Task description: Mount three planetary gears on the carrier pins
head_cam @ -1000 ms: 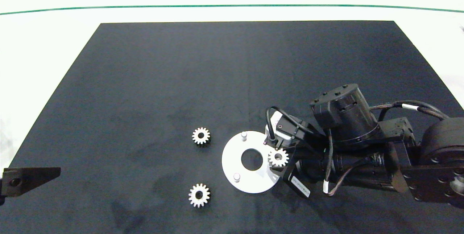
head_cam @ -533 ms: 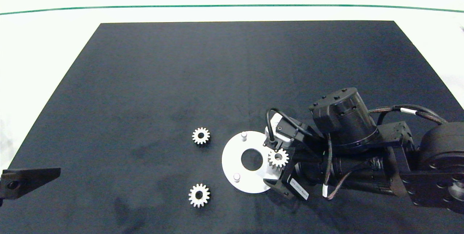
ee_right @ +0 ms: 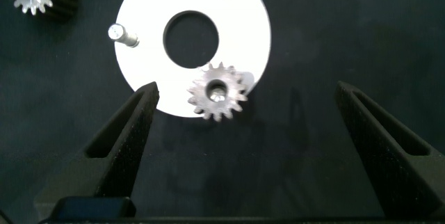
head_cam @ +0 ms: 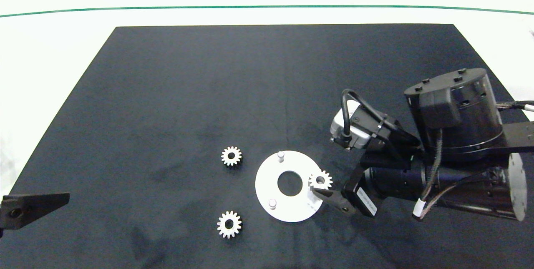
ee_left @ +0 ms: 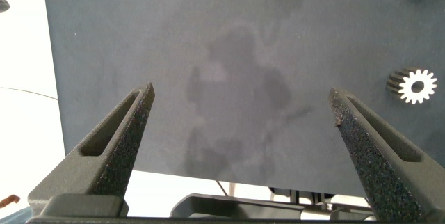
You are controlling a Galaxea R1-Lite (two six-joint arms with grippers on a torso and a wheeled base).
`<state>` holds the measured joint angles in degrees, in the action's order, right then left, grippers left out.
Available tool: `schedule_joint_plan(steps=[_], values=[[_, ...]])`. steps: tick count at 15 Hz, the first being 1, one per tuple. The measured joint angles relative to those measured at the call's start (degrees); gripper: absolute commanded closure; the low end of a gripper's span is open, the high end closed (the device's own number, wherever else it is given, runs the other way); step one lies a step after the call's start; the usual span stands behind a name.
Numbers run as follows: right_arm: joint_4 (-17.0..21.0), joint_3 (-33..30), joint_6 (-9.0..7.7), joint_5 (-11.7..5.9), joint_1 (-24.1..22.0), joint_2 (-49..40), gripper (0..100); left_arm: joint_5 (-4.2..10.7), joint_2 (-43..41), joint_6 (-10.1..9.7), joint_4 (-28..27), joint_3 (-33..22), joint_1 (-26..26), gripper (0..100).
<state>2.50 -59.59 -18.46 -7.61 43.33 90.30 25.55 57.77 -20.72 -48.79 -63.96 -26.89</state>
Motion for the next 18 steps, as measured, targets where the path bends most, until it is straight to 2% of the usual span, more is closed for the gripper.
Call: schedule_joint_plan(steps=[5, 16, 18], values=[[0.0, 0.0, -0.15, 0.17, -4.0, -1.4, 0, 0.00, -0.5, -0.02, 0.0, 0.1, 0.1, 0], [0.3, 3.6, -0.33, -0.05, -5.3, -1.4, 0, 0.02, -0.8, -0.05, -0.1, 0.3, 0.1, 0], [0.2, 3.7, -0.80, -0.05, -6.0, -1.3, 0, -0.01, -1.0, 0.00, -0.1, 0.5, 0.1, 0]])
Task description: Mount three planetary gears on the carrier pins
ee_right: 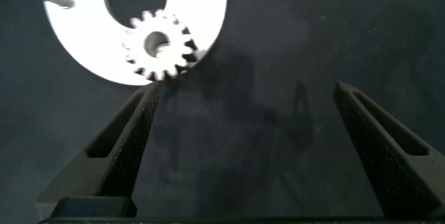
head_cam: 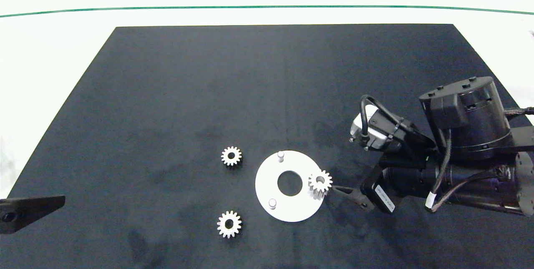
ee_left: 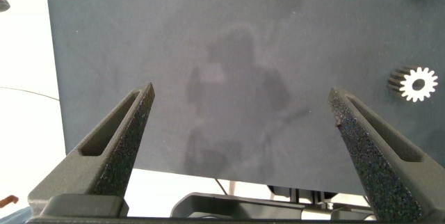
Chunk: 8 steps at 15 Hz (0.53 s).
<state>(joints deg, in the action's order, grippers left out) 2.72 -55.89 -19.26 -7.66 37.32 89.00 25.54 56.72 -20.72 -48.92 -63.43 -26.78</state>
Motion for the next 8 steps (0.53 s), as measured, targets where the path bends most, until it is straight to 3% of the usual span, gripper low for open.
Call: schedule_joint_plan(steps=[8], values=[[0.0, 0.9, -0.79, 0.05, -1.1, 0.5, 0, 0.01, -1.0, 0.11, 0.0, 0.8, 0.1, 0]])
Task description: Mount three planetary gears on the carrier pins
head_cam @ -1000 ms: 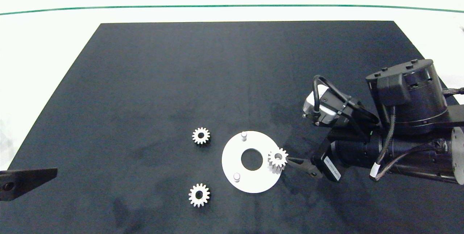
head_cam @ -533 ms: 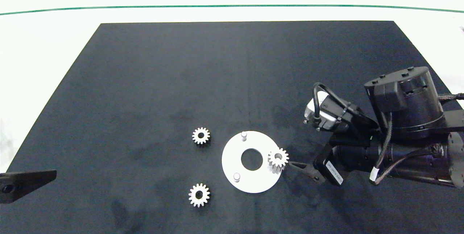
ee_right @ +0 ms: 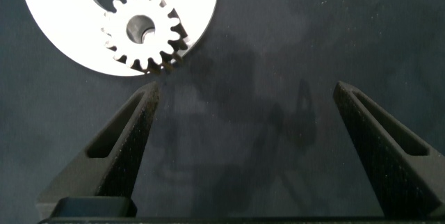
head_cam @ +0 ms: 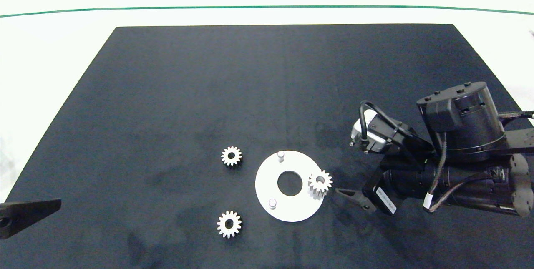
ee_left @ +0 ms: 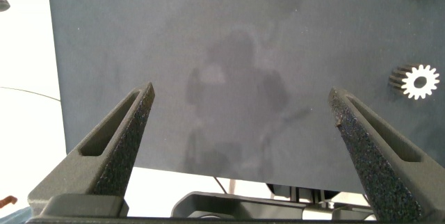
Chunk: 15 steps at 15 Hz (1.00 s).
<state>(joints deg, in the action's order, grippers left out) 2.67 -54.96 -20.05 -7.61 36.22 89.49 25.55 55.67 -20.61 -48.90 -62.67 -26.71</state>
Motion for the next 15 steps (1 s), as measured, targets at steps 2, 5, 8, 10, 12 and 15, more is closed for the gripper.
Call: schedule_joint_plan(steps=[2, 5, 8, 10, 12, 15], values=[[0.1, 0.1, -0.65, 0.00, 0.0, 0.0, 0, -0.01, -0.1, 0.00, 0.0, 0.0, 0.0, 0], [0.1, 0.3, -0.67, -0.02, 0.0, -0.1, 0, -0.04, -0.1, 0.02, 0.0, 0.0, 0.0, 0], [0.0, 1.0, -0.67, 0.00, 0.1, -0.1, 0, -0.01, -0.2, 0.00, 0.0, 0.0, 0.0, 0], [-0.1, 1.3, -0.65, 0.00, 0.1, -0.1, 0, -0.04, -0.5, 0.02, 0.0, 0.0, 0.0, 0], [-0.2, 1.4, -0.65, 0.00, 0.0, -0.2, 0, 0.00, -0.5, 0.02, 0.0, 0.1, 0.0, 0], [-0.1, 0.7, -0.98, -0.05, 0.0, -0.8, 0, -0.04, -1.0, 0.06, 0.0, 0.5, 0.0, 0]])
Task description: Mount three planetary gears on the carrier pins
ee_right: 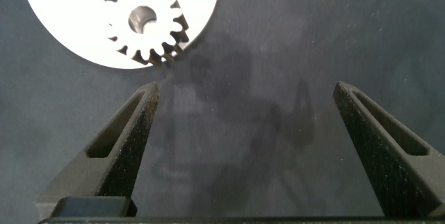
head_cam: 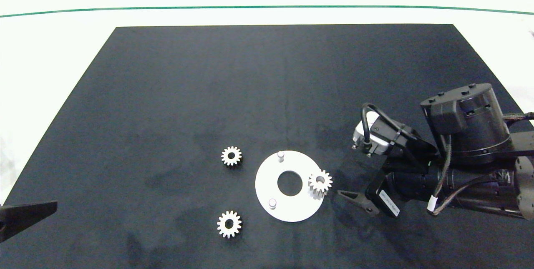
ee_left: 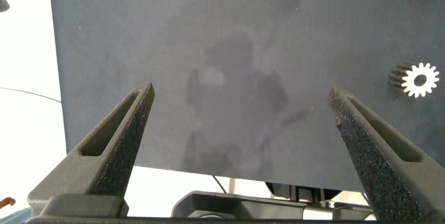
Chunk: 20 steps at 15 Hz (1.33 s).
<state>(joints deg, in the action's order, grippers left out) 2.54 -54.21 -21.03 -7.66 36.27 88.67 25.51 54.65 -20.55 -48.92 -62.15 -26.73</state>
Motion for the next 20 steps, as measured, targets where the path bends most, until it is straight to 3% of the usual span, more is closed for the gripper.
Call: schedule_joint_plan(steps=[11, 20], values=[[-0.5, -3.7, 0.41, 0.20, 0.9, -0.1, 0, 0.00, -0.5, -0.04, 0.1, 0.4, 0.0, 0], [-0.5, -1.8, 0.24, 0.05, 0.6, 1.3, 0, 0.00, -1.1, -0.02, 0.0, 0.6, 0.0, 0]])
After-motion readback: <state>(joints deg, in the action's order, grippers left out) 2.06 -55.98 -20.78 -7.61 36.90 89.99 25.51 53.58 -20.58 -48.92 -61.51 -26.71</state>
